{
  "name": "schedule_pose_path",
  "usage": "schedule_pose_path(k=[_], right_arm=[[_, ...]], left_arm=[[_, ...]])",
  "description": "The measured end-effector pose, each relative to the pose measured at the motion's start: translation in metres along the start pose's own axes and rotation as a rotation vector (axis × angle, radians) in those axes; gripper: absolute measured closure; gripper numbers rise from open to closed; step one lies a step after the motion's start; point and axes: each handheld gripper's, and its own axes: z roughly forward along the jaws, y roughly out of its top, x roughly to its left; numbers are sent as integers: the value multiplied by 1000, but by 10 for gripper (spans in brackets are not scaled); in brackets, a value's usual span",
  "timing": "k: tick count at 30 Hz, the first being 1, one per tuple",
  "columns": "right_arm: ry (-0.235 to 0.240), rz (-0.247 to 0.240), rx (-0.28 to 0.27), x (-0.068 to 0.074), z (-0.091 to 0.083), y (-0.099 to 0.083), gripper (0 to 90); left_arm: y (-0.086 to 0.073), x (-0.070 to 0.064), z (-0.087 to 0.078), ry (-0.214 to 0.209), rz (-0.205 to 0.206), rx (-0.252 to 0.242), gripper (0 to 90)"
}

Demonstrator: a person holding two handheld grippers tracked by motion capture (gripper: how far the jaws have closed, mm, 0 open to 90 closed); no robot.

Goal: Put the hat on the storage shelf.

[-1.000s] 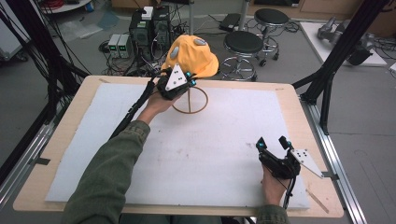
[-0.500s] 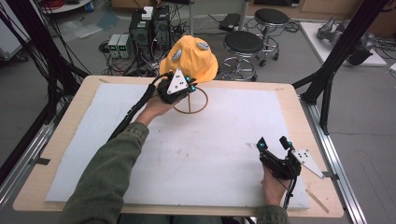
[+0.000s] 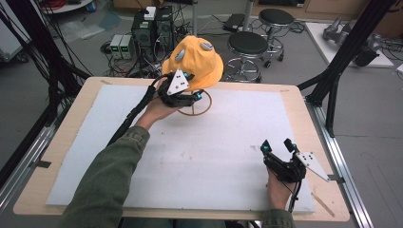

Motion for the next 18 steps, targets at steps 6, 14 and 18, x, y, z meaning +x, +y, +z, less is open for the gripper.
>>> schedule_pose_path(k=[6, 14, 18], right_arm=[[-4, -8, 3, -1, -1, 1, 109], [-3, -13, 6, 0, 0, 1, 109], [-9, -9, 8, 0, 0, 1, 109]], left_arm=[[0, 4, -29, 32, -72, -40, 310], [-10, 17, -69, 149, -185, -61, 265], [-12, 24, -88, 197, -229, -103, 264]])
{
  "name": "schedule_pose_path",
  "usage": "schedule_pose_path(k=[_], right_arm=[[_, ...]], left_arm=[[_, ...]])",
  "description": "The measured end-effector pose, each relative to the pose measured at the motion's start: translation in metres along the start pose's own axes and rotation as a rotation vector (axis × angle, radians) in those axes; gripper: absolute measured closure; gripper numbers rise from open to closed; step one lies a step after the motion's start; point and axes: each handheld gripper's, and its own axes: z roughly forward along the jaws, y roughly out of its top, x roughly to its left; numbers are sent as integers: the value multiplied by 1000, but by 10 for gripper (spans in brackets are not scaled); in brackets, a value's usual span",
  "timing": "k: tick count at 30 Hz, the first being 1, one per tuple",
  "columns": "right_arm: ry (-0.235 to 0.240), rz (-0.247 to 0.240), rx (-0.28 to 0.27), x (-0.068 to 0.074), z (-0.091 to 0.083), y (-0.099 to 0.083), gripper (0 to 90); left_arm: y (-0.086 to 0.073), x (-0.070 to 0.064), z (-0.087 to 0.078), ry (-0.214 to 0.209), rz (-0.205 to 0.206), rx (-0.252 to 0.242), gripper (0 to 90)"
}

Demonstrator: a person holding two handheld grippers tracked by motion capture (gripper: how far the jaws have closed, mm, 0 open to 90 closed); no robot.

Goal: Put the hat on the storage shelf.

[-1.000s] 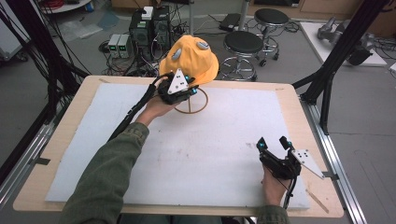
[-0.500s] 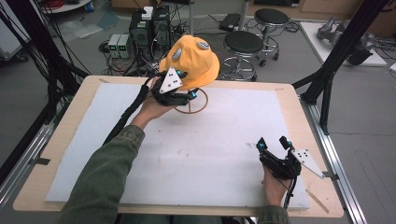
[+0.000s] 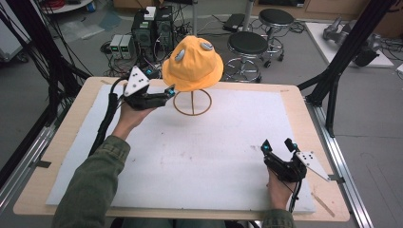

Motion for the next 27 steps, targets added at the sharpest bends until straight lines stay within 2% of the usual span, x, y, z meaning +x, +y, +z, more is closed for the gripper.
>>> schedule_pose_path(k=[4, 8, 12, 14, 20, 27], right_arm=[[-11, -3, 12, 0, 0, 0, 109], [-14, -8, 10, 0, 1, 0, 109], [-13, -3, 12, 0, 0, 0, 109], [-12, -4, 14, 1, 0, 0, 109], [-10, 0, 16, 1, 1, -1, 109], [-9, 2, 20, 1, 1, -1, 109]], left_arm=[[-2, 8, -20, 42, -46, -51, 261], [-4, 14, -38, 81, -59, -62, 244], [-7, 21, -56, 113, -90, -74, 236], [-9, 24, -64, 132, -87, -81, 232], [-16, 26, -81, 171, -90, -92, 226], [-29, 28, -97, 204, -145, -119, 220]])
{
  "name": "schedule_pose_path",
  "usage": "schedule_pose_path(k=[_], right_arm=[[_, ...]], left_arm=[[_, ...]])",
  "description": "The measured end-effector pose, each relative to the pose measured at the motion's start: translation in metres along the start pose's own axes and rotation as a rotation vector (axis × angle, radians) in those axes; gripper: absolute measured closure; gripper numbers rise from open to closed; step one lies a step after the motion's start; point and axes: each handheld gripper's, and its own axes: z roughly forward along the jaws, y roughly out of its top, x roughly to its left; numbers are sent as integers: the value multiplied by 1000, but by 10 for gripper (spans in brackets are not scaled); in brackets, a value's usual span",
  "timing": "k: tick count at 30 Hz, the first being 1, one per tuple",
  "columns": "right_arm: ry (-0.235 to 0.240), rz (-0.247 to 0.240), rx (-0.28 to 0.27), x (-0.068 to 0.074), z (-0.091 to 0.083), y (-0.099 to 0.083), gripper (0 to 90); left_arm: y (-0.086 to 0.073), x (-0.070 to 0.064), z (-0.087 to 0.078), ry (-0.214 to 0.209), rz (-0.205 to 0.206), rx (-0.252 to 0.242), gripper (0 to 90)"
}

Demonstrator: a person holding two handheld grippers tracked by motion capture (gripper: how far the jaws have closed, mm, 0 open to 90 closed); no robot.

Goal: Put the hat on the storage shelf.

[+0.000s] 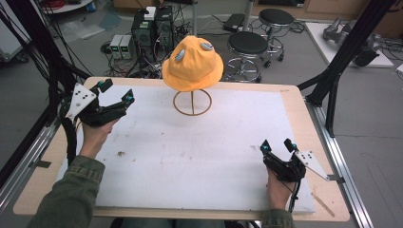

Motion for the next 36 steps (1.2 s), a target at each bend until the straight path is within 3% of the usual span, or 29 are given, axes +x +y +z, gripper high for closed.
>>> schedule_pose_path(k=[19, 28, 36], right_arm=[[-3, 11, 4, 0, 0, -2, 109], [-10, 13, 3, 1, -1, -2, 109], [-14, 25, 6, 0, -2, -3, 109]], left_arm=[[-25, 25, -45, 162, -42, -3, 219], [-48, 33, -68, 242, -70, 14, 219], [-65, 34, -79, 246, -83, 56, 211]])
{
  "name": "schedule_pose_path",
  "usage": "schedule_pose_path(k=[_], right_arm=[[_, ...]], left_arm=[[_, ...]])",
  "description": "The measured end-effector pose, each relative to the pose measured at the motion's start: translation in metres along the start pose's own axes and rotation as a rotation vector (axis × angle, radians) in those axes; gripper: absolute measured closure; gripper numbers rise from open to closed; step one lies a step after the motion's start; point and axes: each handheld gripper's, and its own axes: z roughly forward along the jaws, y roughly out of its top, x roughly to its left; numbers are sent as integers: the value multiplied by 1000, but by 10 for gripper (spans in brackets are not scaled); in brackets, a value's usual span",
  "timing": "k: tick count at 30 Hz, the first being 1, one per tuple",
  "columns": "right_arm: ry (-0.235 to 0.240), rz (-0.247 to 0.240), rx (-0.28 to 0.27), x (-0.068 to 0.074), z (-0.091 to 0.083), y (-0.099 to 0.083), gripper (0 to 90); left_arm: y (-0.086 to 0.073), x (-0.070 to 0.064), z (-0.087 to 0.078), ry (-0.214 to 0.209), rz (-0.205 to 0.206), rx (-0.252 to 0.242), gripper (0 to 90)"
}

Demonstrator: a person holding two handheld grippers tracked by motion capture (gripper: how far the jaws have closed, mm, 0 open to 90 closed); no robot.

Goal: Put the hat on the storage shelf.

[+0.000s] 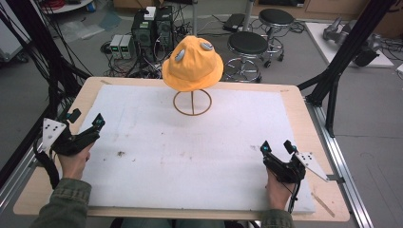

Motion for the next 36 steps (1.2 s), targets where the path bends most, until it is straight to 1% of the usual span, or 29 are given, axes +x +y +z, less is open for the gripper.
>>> schedule_pose_path(k=[2, 6, 7, 14, 16, 18, 20, 23, 29, 36], right_arm=[[0, -3, 2, 0, 0, 0, 109], [-1, -6, -1, 0, -1, 0, 109], [-2, 1, 2, 0, -1, 0, 109], [-7, 4, -3, -1, -1, 0, 109], [-7, 4, -4, 0, -1, 0, 109], [-7, 3, -2, 0, -1, 0, 109], [-6, 7, -4, 0, -1, 0, 109], [-1, 7, -5, -1, -1, 1, 109], [-4, 8, 5, -2, 1, 0, 109], [-5, 5, 6, -3, 2, 0, 109]], left_arm=[[-4, 1, -3, 6, -2, 9, 210], [-13, 6, -8, 25, -20, 24, 209], [-16, 7, -10, 31, -24, 28, 209], [-31, 16, -20, 73, -54, 56, 206], [-34, 17, -24, 92, -57, 57, 207], [-35, 17, -27, 103, -73, 49, 215], [-36, 16, -29, 114, -69, 49, 215], [-38, 17, -32, 134, -71, 57, 215], [-47, 21, -35, 178, -103, 80, 223], [-48, 20, -35, 168, -101, 77, 225]])
